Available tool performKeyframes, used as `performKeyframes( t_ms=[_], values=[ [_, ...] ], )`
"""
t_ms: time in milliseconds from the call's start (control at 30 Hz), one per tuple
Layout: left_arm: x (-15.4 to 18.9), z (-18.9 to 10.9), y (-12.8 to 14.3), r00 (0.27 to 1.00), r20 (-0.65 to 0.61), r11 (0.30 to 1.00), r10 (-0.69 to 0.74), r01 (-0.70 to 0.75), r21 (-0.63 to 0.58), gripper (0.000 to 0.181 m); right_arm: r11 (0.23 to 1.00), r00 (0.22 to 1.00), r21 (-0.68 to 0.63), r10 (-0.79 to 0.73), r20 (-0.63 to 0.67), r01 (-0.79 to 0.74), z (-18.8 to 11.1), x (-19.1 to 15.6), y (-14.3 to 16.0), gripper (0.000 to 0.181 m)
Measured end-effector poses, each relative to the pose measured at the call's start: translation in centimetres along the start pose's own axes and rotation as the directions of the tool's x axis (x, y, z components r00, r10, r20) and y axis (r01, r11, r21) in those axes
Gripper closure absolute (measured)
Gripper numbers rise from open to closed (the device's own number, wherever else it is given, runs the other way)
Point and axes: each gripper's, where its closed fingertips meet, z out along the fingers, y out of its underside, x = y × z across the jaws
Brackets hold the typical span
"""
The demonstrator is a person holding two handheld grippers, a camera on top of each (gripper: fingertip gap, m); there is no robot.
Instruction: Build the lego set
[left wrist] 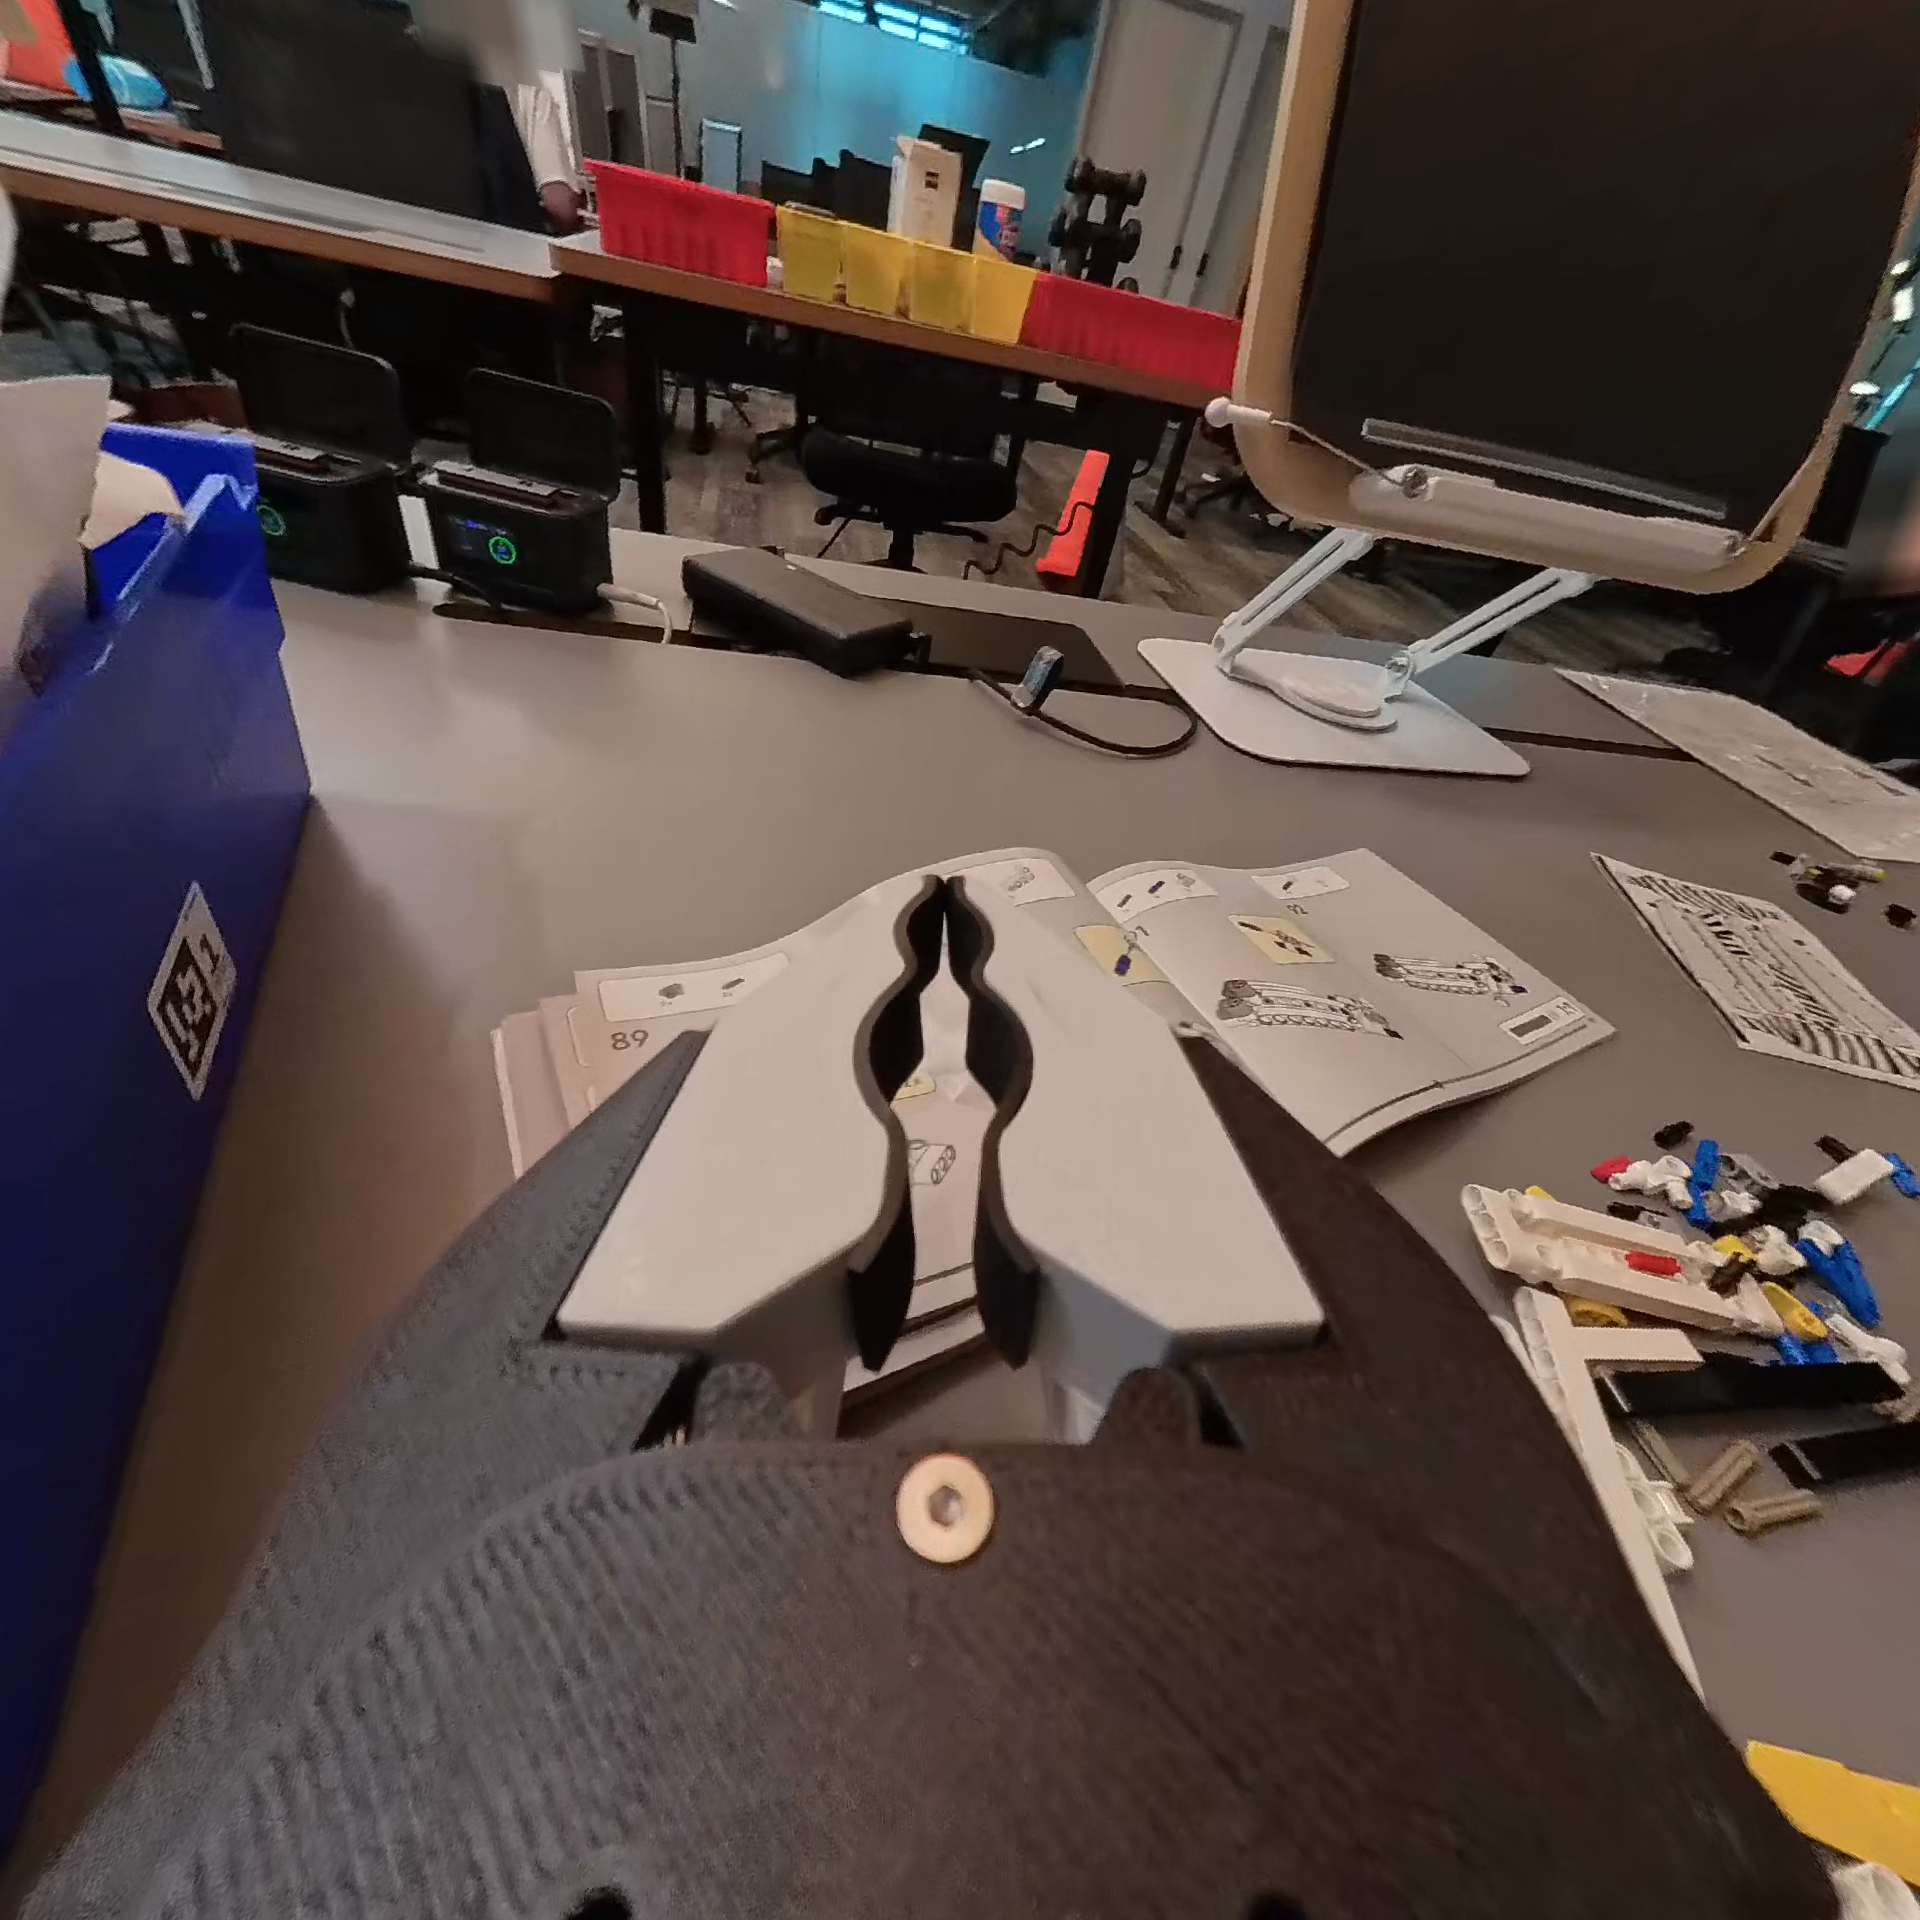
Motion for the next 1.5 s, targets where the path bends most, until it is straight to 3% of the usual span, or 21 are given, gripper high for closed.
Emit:
performKeyframes(
  t_ms=[233, 733, 1167, 1500],
  values=[
    [-0.6, 0.3, 0.4, 0.996, 0.085, 0.999, 0.036, -0.034, -0.034, 0.181, 1.000, 1.000, -0.002, 0.009, 0.000, -0.009, 0.0, 0.0, 0.1, 0.175],
    [-0.6, 0.3, 0.5, 0.993, 0.098, 0.998, 0.058, -0.054, -0.045, 0.181, 1.000, 0.999, -0.013, 0.005, -0.033, -0.006, -0.1, 0.4, 0.1, 0.176],
    [-0.2, 0.4, 0.5, 0.992, 0.094, 0.995, 0.084, -0.079, -0.053, 0.181, 0.987, 0.987, -0.122, 0.086, -0.133, -0.102, -0.1, 2.8, 2.5, 0.176],
    [-0.1, 0.4, 0.5, 0.992, 0.085, 0.995, 0.090, -0.086, -0.050, 0.181, 0.992, 0.990, -0.099, 0.061, -0.129, -0.074, -0.4, 2.7, 2.0, 0.176]
  ],
)
